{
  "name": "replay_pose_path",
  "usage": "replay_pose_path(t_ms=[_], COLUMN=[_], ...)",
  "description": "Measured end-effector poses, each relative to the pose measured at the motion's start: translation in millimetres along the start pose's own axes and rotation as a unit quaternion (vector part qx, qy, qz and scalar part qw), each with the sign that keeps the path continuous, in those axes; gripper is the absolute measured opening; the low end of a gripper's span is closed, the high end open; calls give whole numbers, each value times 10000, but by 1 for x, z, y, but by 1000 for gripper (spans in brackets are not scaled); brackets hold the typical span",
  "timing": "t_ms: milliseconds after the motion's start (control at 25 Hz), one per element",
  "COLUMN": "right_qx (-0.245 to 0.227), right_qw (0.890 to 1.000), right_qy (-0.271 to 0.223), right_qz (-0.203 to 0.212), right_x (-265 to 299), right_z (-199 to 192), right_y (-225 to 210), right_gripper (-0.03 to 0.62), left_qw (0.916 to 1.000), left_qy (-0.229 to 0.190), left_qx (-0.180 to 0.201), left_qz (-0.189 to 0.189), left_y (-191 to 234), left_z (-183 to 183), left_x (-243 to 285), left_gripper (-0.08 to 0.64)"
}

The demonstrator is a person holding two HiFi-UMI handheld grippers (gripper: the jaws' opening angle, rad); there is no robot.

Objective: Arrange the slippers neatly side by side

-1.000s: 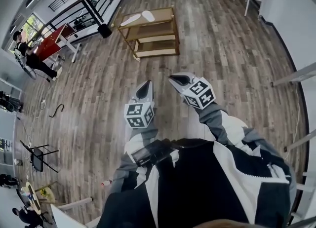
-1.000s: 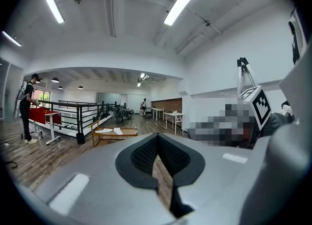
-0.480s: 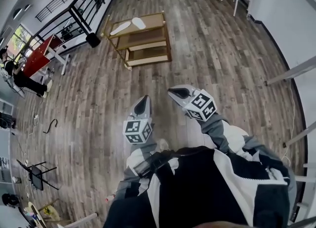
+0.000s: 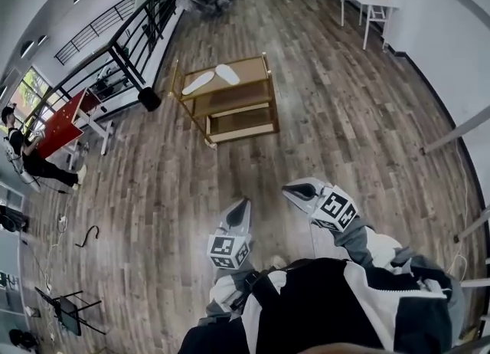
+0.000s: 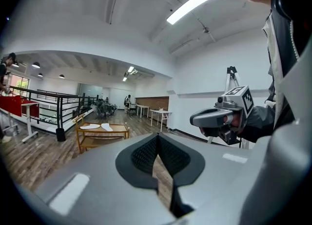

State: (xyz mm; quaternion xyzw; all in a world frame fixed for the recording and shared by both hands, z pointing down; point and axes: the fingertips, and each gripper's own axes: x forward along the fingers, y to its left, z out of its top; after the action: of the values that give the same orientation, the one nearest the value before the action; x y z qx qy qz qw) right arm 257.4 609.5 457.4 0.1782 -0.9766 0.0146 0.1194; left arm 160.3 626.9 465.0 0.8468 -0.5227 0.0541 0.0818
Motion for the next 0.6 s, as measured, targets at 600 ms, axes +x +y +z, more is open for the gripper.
replay_pose_path(t_ms=[600], right_qx=[-15], right_qw=[9984], right_qy=[299], right_qz=[-475], right_x=[102], right_z=[5], right_y=[-30], right_gripper=[5], left_qw=[9943], left_qy=[-278], left_qx=[-368], left_qz=[-957], left_y=[99], left_z=[3], left_x=[23], left_gripper=[14])
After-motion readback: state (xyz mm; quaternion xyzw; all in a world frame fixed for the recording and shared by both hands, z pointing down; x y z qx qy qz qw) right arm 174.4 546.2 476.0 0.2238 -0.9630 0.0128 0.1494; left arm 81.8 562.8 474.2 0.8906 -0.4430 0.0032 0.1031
